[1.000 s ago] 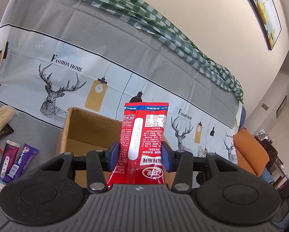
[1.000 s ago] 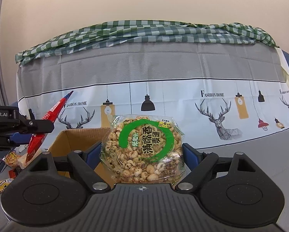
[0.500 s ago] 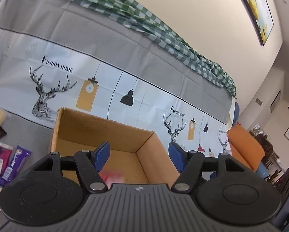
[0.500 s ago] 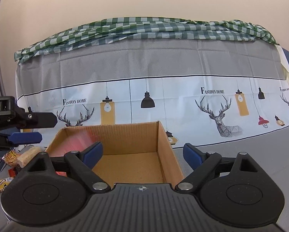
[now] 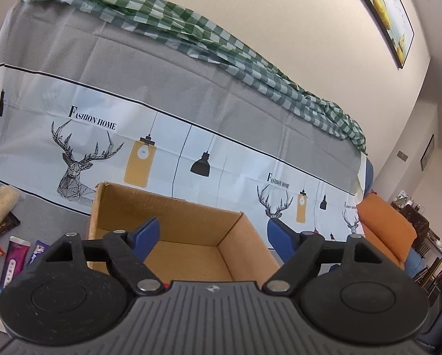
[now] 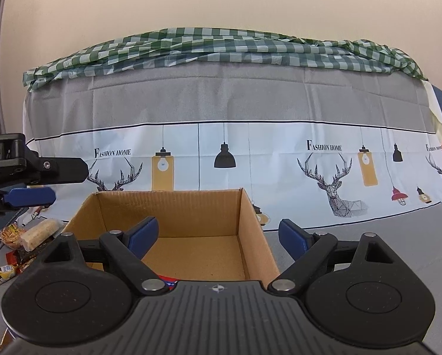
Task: Organize snacks
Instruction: 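Move both tools back to the snack pile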
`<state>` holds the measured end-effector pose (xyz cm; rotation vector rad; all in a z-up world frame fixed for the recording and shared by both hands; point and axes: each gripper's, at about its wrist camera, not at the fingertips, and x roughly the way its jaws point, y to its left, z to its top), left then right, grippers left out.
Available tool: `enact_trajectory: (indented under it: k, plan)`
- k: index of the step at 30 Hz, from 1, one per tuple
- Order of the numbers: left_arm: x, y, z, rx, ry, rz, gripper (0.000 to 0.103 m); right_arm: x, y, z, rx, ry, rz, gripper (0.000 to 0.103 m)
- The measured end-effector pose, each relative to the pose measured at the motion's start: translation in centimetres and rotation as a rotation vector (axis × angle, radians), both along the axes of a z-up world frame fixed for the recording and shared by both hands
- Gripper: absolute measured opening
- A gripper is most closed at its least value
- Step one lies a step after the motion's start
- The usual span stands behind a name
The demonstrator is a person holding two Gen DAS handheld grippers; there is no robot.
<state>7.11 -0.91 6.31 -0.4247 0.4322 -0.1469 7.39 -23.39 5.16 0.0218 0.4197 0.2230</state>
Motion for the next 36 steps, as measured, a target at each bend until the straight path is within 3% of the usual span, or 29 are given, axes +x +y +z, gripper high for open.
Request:
enact_trajectory:
  k: [12,16,20,22,24,26,31,36]
  plan:
    - [-2.2,4.2,0.6,0.038,0.039,0.02,0.083,-0.5,2.3,0.2,0.065,0.009,0.001,0.084]
    - [-2.9,6.4,1.5,0.134,0.08,-0.003,0.078,-0.8,3.6,0.3,0.112,0.02,0.009,0.077]
    - [-4.6,8.8,1.5,0.269,0.069,0.005,0.066,-1.4,5.2,0.6,0.148,0.012,0.032,0.069]
    - [-5.3,10.6,0.5,0.29,0.082,0.039,0.056,-1.7,5.9,0.7,0.169,0.013,0.045,0.064]
    - [-5.7,12.9,-1.0,0.27,0.145,0.088,0.041,-2.0,6.7,0.8,0.187,0.013,0.057,0.061]
    - [-6.1,15.8,-1.6,0.197,0.206,0.161,0.034,-2.4,7.6,0.8,0.193,0.015,0.074,0.058]
    - [-7.1,22.3,-3.5,0.009,0.286,0.305,0.034,-3.2,10.4,0.6,0.196,0.02,0.135,0.051]
    - [-7.0,24.6,-6.4,0.02,0.373,0.358,0.034,-4.0,13.7,0.0,0.191,0.038,0.218,0.045]
